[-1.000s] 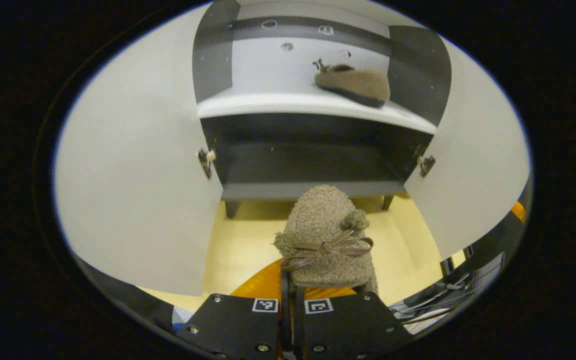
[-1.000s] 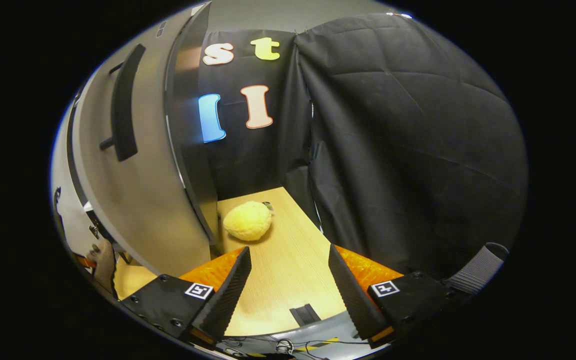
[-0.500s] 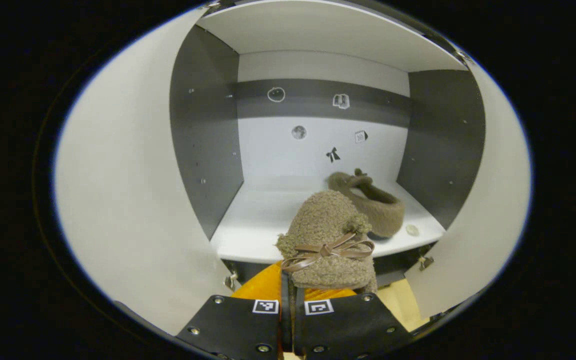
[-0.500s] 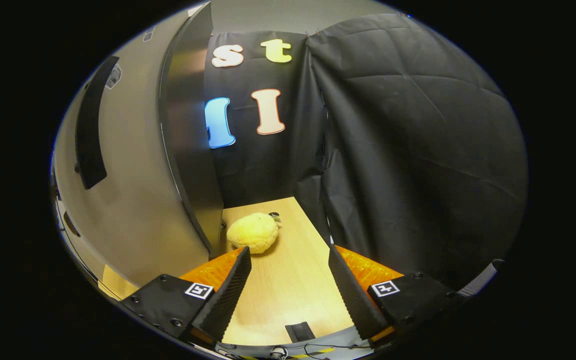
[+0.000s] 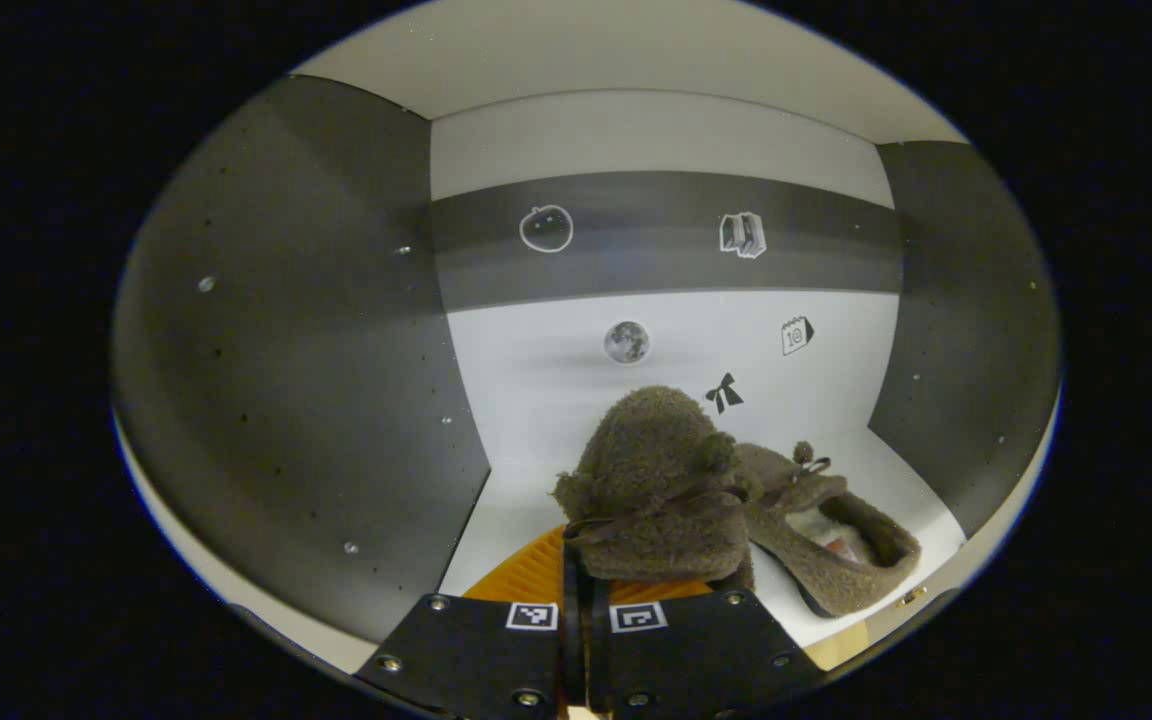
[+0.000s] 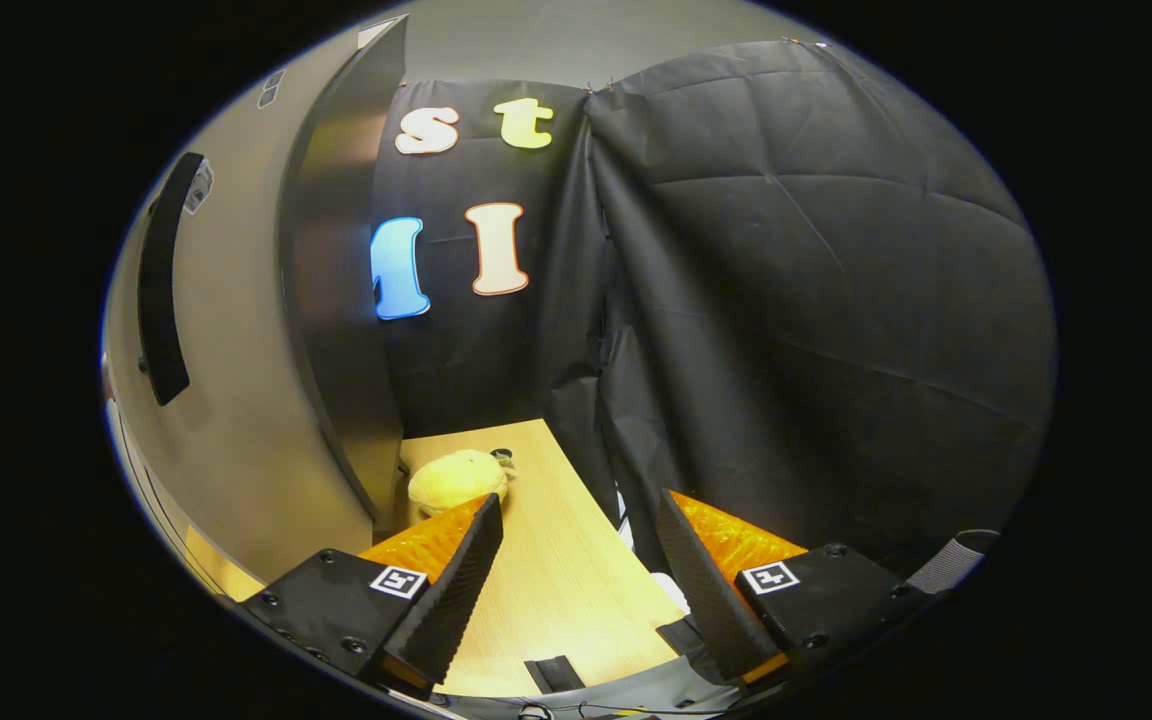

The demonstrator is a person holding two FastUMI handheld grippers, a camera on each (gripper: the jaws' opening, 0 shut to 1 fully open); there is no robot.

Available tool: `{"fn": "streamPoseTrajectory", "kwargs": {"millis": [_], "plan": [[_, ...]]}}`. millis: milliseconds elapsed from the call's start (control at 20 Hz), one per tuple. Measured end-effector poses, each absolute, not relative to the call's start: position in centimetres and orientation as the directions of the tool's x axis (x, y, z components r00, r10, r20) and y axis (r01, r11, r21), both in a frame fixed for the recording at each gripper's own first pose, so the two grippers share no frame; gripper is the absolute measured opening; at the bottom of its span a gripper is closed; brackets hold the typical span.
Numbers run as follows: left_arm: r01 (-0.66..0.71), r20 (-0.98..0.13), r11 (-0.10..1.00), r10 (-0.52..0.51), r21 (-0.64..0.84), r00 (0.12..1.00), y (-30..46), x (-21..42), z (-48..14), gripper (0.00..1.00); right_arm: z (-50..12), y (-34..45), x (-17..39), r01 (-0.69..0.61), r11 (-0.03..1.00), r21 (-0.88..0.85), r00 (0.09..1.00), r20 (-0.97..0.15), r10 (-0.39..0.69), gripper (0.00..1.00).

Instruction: Grab one shoe with the right hand and put it into the shoe cabinet, grab the other shoe with the left hand and put it into the shoe cabinet; then close the right door with the right hand and the left door with the left hand.

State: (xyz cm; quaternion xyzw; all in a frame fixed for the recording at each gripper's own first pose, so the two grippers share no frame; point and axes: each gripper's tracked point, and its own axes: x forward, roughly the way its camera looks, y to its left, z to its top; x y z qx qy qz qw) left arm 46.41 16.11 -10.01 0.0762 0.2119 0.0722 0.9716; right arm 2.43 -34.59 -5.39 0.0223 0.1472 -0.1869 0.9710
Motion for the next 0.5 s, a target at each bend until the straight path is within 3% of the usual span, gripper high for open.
{"fn": "streamPoseTrajectory", "kwargs": {"millis": [250,350,400,500], "plan": [[-0.074,-0.419,0.968,0.172,0.241,0.891,15.6,49.9,-12.0,0.04,-5.8,-35.6,1.0,0.428,0.904,0.002,0.865,-0.291,-0.409,0.99],[-0.084,-0.429,0.966,0.186,0.245,0.884,15.6,50.4,-12.7,0.04,-6.1,-35.7,0.5,0.442,0.897,0.011,0.858,-0.295,-0.42,0.93],[-0.09,-0.426,0.966,0.19,0.244,0.884,15.7,50.5,-12.9,0.04,-6.2,-35.7,0.3,0.449,0.894,0.009,0.855,-0.296,-0.426,0.99],[-0.079,-0.436,0.968,0.179,0.239,0.882,15.4,50.5,-13.1,0.04,-6.5,-35.7,-0.1,0.457,0.89,0.009,0.849,-0.301,-0.433,0.99]]}}
